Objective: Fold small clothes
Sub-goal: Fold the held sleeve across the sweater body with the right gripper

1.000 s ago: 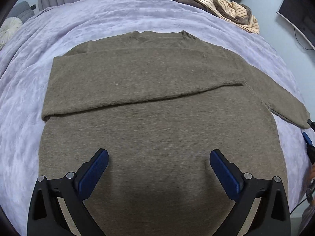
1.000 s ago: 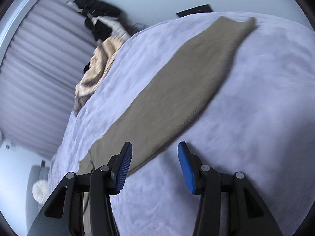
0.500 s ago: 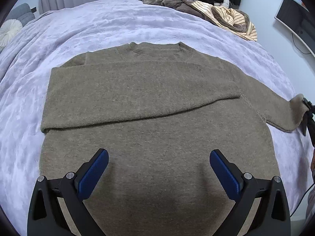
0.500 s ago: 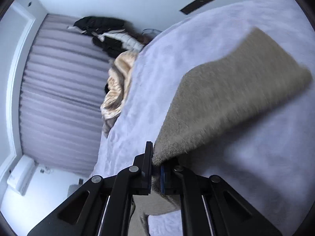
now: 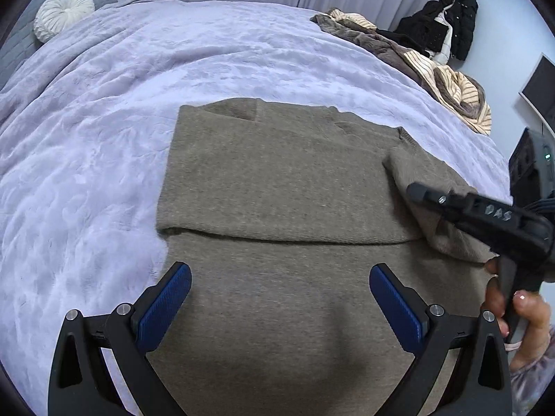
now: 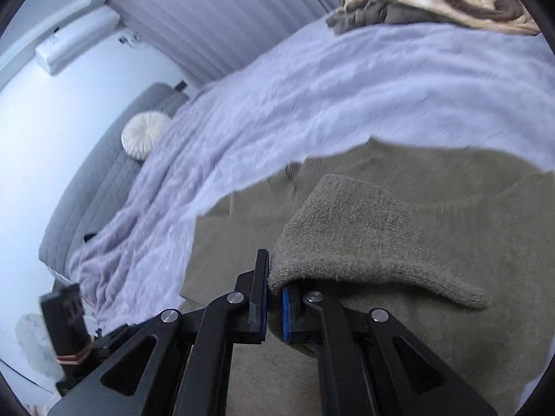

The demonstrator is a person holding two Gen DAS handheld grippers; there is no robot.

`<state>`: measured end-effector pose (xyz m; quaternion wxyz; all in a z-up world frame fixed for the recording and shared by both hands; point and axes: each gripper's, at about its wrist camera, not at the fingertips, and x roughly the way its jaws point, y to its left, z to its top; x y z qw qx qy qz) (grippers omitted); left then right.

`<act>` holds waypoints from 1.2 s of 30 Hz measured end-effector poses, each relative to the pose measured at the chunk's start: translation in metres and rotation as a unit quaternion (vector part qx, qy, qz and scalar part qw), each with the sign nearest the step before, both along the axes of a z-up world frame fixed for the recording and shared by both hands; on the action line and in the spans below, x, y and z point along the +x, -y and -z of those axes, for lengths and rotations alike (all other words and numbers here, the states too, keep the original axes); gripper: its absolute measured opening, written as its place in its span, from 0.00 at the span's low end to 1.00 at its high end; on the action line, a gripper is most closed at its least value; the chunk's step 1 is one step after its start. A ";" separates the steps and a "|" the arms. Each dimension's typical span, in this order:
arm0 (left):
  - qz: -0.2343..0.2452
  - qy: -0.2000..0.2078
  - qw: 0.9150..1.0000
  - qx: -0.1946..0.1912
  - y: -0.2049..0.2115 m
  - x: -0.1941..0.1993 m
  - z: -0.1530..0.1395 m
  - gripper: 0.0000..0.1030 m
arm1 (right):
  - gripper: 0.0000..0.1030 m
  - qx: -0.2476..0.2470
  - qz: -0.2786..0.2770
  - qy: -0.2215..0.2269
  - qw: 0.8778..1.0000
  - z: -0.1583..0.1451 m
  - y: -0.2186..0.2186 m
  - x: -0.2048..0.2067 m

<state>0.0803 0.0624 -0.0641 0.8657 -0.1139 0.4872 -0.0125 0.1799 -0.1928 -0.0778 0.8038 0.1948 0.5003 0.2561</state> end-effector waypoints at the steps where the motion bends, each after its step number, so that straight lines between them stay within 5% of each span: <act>1: -0.005 0.000 1.000 -0.001 -0.007 -0.001 0.001 1.00 | 0.11 -0.017 0.008 -0.018 1.000 0.010 -0.007 0.002; 7: -0.021 0.003 1.000 -0.016 -0.042 -0.003 0.010 1.00 | 0.17 0.037 0.107 -0.010 0.993 0.015 0.025 -0.018; 9: -0.025 0.007 1.000 -0.018 -0.048 -0.003 0.010 1.00 | 0.15 0.018 0.119 0.003 0.993 0.005 0.023 -0.008; 13: -0.038 0.016 0.998 -0.037 -0.062 -0.003 0.008 1.00 | 0.11 -0.046 0.029 0.059 0.997 -0.018 -0.030 0.003; 17: -0.048 0.015 0.998 -0.049 -0.071 -0.002 0.009 1.00 | 0.17 -0.134 -0.088 0.053 0.986 -0.002 -0.088 -0.007; 19: -0.045 0.010 0.997 -0.058 -0.071 0.001 0.012 1.00 | 0.42 -0.171 -0.108 0.053 0.978 0.009 -0.099 -0.018; 23: -0.024 0.005 0.997 -0.075 -0.059 0.012 0.014 1.00 | 0.51 -0.151 -0.104 0.057 0.981 0.000 -0.078 -0.040; 27: 0.020 0.010 0.997 -0.080 -0.026 0.028 0.009 1.00 | 0.51 -0.093 -0.042 0.026 0.994 -0.011 -0.024 -0.059; 30: 0.089 0.022 0.995 -0.037 0.021 0.037 0.001 1.00 | 0.51 -0.030 0.044 -0.019 0.998 -0.007 0.038 -0.073; 36: 0.175 0.005 0.983 0.053 0.107 0.056 0.012 1.00 | 0.51 0.059 0.206 -0.081 0.973 0.012 0.135 -0.101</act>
